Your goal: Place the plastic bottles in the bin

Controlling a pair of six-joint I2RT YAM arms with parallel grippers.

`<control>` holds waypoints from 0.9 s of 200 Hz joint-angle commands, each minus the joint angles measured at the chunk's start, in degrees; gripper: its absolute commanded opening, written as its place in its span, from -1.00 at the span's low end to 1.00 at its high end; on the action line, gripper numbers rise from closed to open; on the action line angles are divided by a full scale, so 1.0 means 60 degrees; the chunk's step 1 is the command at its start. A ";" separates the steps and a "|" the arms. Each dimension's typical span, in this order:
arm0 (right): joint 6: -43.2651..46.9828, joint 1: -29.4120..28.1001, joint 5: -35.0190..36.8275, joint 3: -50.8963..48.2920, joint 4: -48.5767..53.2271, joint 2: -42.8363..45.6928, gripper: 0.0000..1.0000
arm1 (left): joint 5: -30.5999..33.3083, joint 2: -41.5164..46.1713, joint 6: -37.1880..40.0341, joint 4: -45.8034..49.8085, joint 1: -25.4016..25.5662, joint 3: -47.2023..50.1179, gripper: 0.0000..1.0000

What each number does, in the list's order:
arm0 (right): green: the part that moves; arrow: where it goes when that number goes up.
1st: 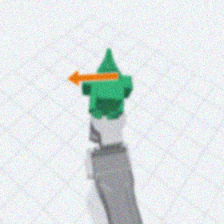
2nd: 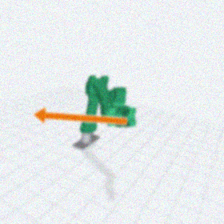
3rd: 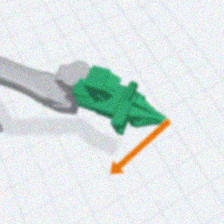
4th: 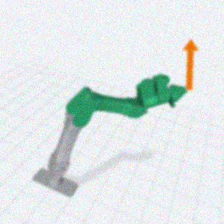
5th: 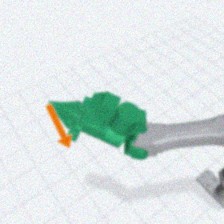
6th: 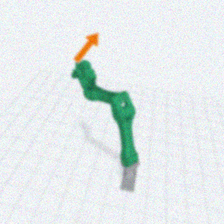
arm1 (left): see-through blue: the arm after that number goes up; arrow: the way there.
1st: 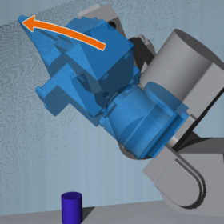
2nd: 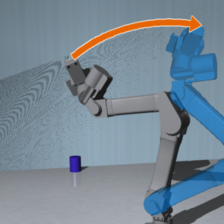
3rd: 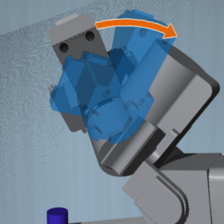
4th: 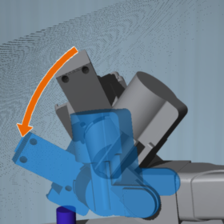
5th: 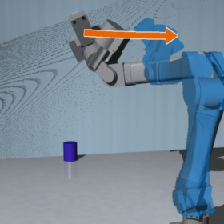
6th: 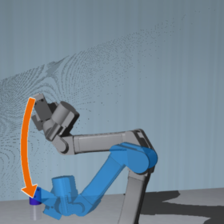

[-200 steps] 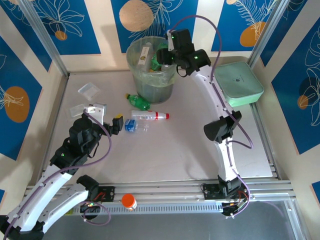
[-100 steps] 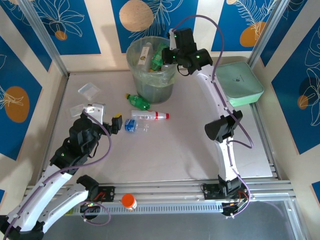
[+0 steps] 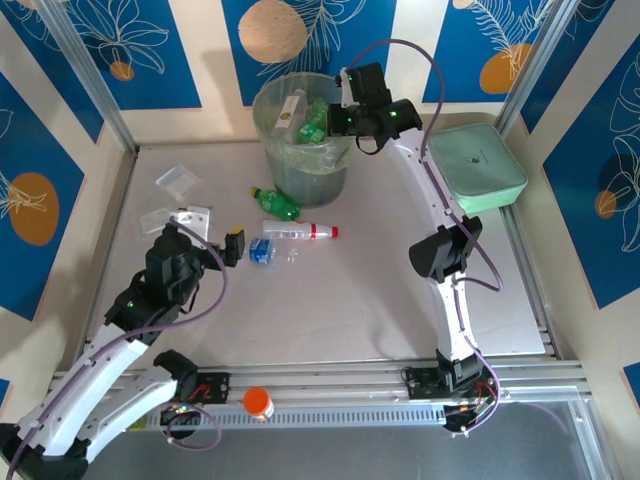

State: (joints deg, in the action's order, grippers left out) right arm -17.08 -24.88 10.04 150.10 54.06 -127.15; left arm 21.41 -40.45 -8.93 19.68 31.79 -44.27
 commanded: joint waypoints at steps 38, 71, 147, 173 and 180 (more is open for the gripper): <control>-0.0624 -0.0227 0.0149 -0.3806 -0.1664 0.4156 -0.51 | 0.0700 -0.2262 -0.5088 0.3244 -0.0088 -0.2222 0.99; -0.1286 -0.0207 0.0155 -0.8552 -0.4188 0.7373 -0.28 | -0.0325 -0.3411 -0.8572 0.4077 -0.0227 -0.2254 0.99; -0.2250 -0.0042 -0.0616 -1.4478 -0.5431 1.1730 -0.16 | -0.1869 -0.5094 -1.1538 0.2669 -0.1501 -0.1586 0.99; -0.2367 -0.0014 -0.0702 -1.5264 -0.5205 1.2506 -0.16 | -0.2337 -0.6322 -1.2012 0.2199 -0.1897 -0.1794 0.99; -0.2354 -0.0013 -0.0750 -1.5396 -0.5128 1.2672 -0.16 | -0.2409 -0.6646 -1.2061 0.2133 -0.2014 -0.1905 0.99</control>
State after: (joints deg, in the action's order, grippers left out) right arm -29.93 -25.36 7.40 60.07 24.23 -55.00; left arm 11.29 -75.09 -76.16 35.77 21.82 -54.72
